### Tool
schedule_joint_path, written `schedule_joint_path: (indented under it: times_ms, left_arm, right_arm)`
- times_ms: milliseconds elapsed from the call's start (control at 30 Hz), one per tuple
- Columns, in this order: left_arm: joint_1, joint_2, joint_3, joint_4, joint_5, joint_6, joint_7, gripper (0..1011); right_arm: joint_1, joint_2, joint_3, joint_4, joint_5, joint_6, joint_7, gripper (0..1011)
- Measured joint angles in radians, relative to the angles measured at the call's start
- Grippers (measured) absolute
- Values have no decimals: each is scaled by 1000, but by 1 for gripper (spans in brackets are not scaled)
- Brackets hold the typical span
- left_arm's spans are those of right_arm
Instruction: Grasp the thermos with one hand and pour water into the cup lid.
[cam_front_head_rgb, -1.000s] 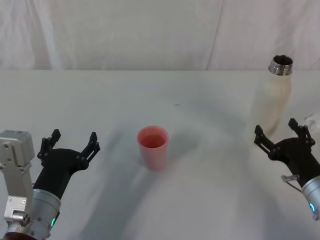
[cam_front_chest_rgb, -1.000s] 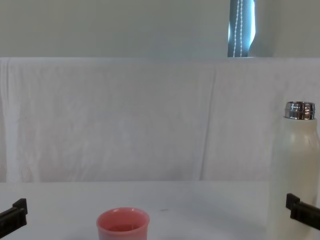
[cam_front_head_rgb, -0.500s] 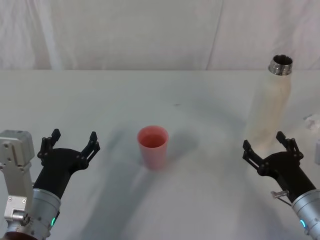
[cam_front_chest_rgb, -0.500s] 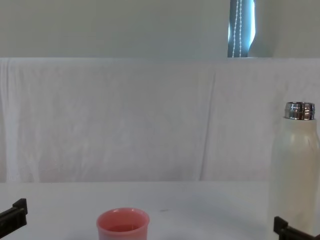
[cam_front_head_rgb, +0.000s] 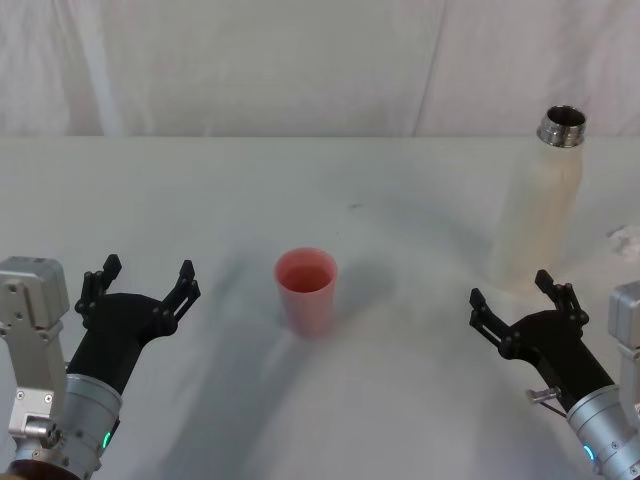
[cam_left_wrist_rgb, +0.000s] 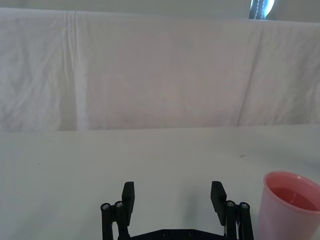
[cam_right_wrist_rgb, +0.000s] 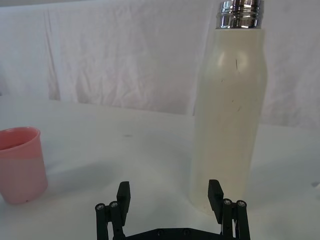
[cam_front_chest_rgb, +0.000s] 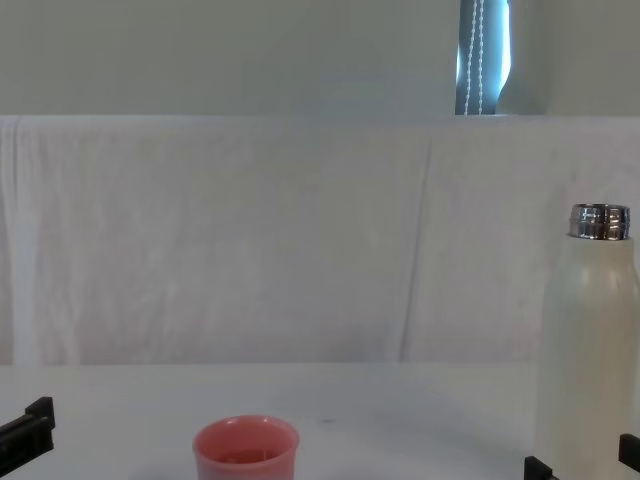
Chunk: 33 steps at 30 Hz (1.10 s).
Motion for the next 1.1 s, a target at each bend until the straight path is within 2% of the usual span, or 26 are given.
schedule_joint_path:
  times_ms: [1100]
  left_arm:
    - [0, 0, 0, 0, 0, 0, 0, 1001]
  right_arm:
    - [4, -4, -5, 12, 1, -1, 2, 1003]
